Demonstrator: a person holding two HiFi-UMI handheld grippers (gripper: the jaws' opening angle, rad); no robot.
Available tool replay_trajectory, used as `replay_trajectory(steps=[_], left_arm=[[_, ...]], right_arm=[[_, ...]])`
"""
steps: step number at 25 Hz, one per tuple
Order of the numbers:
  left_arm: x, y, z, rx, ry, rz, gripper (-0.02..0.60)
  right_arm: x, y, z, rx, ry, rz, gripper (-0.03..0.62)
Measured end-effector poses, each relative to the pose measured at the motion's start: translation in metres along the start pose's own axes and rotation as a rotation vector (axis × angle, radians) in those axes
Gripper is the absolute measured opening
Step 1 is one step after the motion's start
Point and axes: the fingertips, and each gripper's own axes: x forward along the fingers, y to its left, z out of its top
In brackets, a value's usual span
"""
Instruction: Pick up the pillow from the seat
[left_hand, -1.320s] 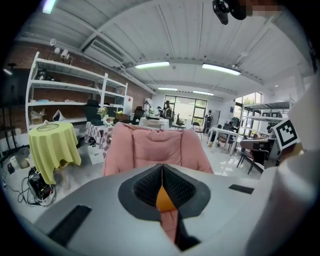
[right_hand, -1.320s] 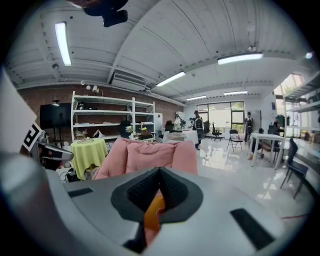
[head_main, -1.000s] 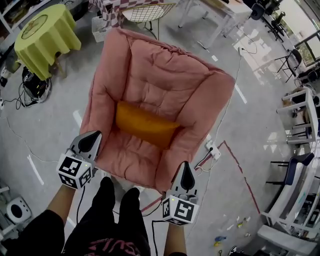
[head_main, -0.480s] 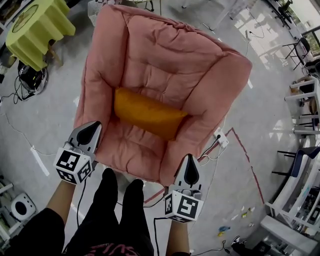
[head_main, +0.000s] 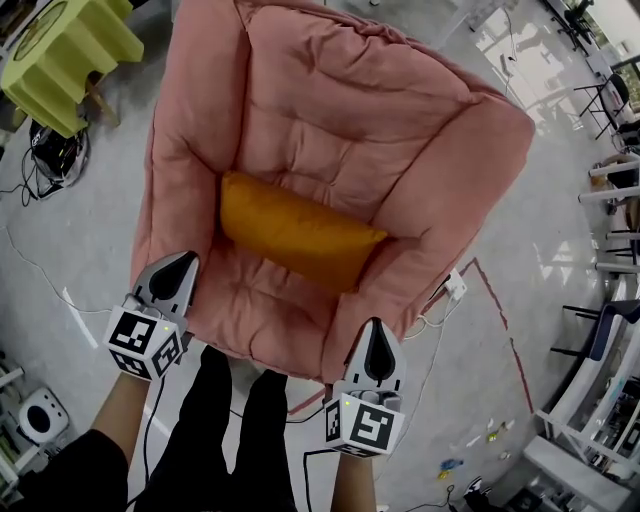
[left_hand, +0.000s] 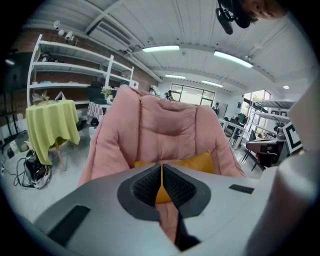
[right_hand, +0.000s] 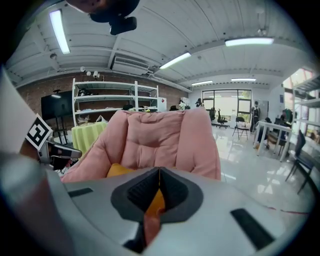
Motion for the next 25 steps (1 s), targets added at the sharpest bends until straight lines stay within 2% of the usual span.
replay_trajectory(steps=[6, 11, 14, 16, 18, 21, 25], left_arm=[[0.024, 0.010, -0.030, -0.003, 0.036, -0.003, 0.009], [0.042, 0.014, -0.035, -0.010, 0.057, -0.015, 0.011], [0.057, 0.017, -0.040, -0.029, 0.098, -0.044, 0.133], [0.067, 0.018, -0.041, -0.032, 0.114, -0.056, 0.157], [0.078, 0.020, -0.046, -0.040, 0.145, -0.080, 0.225], [0.098, 0.028, -0.057, -0.076, 0.206, -0.104, 0.272], [0.125, 0.031, -0.069, -0.075, 0.271, -0.088, 0.322]], right_arm=[[0.025, 0.008, -0.024, 0.004, 0.027, 0.005, 0.020], [0.040, 0.009, -0.034, -0.001, 0.048, 0.017, 0.020], [0.051, 0.012, -0.035, -0.006, 0.052, 0.036, 0.021], [0.060, 0.015, -0.038, -0.007, 0.069, 0.063, 0.027], [0.069, 0.019, -0.043, -0.001, 0.102, 0.095, 0.155], [0.086, 0.023, -0.052, 0.005, 0.151, 0.115, 0.217], [0.108, 0.022, -0.067, 0.010, 0.221, 0.147, 0.293]])
